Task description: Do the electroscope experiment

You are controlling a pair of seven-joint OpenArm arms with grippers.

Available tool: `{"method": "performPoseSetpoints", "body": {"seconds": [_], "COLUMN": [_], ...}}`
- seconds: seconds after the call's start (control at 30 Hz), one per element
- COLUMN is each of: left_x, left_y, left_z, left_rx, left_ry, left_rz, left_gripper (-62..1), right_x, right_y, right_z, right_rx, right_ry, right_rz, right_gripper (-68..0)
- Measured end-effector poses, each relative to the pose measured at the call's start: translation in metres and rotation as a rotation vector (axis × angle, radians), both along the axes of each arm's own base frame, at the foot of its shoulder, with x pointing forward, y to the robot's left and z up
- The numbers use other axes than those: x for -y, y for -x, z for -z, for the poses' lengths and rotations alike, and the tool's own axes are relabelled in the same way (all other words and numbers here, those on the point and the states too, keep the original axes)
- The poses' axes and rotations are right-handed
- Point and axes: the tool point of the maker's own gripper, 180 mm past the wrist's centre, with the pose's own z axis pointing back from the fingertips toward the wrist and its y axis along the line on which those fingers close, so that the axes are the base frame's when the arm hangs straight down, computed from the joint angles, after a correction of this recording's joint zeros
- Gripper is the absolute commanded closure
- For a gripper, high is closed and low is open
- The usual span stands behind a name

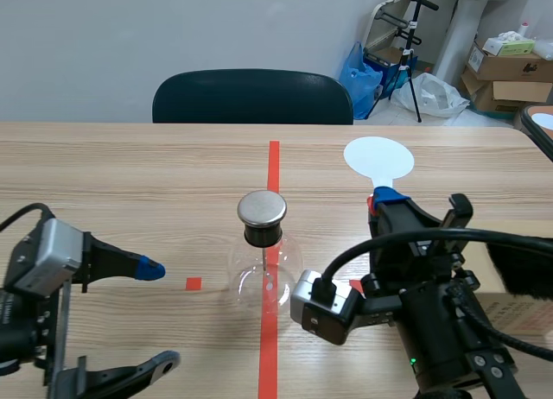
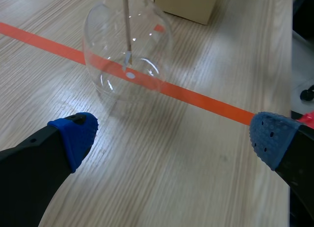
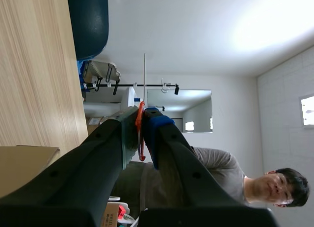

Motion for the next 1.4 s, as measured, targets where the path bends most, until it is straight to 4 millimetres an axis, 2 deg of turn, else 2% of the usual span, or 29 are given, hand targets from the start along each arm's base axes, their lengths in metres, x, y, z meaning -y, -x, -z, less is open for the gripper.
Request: {"method": "performPoseSetpoints", "body": {"seconds": [0.1,0.2,0.23,0.27,0.37,0.4,0.47,0.67,0.77,0.93,1.4], "left_x": [0.007,0.01,0.01,0.008,0.005,0.003,-0.001,-0.004,0.004,0.021,0.03], "left_y": [-0.014,-0.03,-0.035,-0.04,-0.053,-0.057,-0.064,-0.064,-0.059,-0.057,-0.049], "left_z": [0.014,0.02,0.021,0.022,0.019,0.019,0.016,0.018,0.021,0.012,0.012], "left_rx": [-0.014,-0.013,-0.011,-0.009,-0.001,-0.006,-0.016,-0.018,-0.023,0.002,0.025], "left_ry": [-0.014,-0.012,-0.013,-0.013,0.016,0.028,0.062,0.07,0.067,0.127,0.125], "left_rz": [-0.025,-0.054,-0.064,-0.075,-0.114,-0.135,-0.179,-0.194,-0.158,-0.13,-0.079], "left_gripper": [-62.3,-62.3,-57.9,-47.0,-8.4,-0.7,-4.0,-4.0,-4.0,-4.0,-4.0], "right_x": [-0.003,-0.005,-0.006,-0.007,-0.008,-0.008,-0.008,-0.008,-0.008,-0.008,-0.008], "right_y": [0.0,0.001,0.001,0.002,0.002,0.002,0.002,0.002,0.002,0.002,0.002], "right_z": [0.003,0.004,0.005,0.006,0.005,0.005,0.006,0.006,0.006,0.006,0.006], "right_rx": [-0.009,-0.018,-0.022,-0.023,-0.023,-0.023,-0.024,-0.023,-0.023,-0.023,-0.023], "right_ry": [0.001,0.002,0.003,0.003,0.004,0.004,0.004,0.004,0.004,0.004,0.004], "right_rz": [-0.008,-0.014,-0.015,-0.02,-0.025,-0.027,-0.027,-0.027,-0.027,-0.027,-0.028], "right_gripper": [-1.1,-1.1,-1.1,-1.1,-1.1,-1.1,-1.1,-1.1,-1.1,-1.1,-1.1]}}
